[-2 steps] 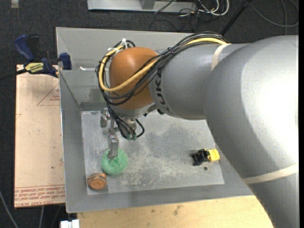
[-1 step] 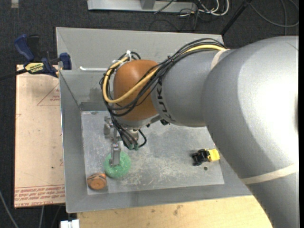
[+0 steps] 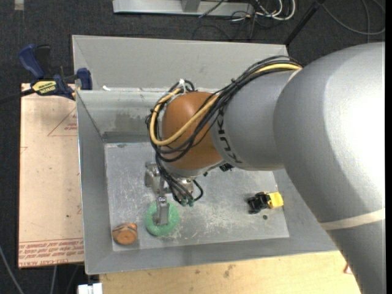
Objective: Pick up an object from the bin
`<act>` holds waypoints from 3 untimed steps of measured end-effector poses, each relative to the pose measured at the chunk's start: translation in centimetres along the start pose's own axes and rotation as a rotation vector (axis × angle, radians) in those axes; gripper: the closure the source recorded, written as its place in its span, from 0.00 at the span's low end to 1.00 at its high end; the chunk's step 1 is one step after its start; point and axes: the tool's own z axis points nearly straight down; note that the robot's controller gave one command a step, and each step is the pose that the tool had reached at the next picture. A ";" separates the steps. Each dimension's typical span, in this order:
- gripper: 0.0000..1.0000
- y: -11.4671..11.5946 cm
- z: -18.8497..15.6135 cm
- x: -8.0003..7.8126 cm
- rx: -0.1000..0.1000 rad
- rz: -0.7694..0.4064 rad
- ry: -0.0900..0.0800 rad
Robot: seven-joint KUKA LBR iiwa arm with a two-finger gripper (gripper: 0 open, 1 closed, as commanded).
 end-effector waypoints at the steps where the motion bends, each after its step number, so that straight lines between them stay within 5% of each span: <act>1: 0.00 -0.3 0.2 4.1 0.002 0.037 -0.002; 2: 1.00 -4.9 -0.1 -0.6 -0.001 0.043 0.000; 3: 1.00 -4.9 -0.1 -0.6 -0.001 0.043 0.000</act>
Offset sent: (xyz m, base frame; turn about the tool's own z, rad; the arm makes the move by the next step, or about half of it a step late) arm 0.0062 -0.0516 -0.0040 0.0419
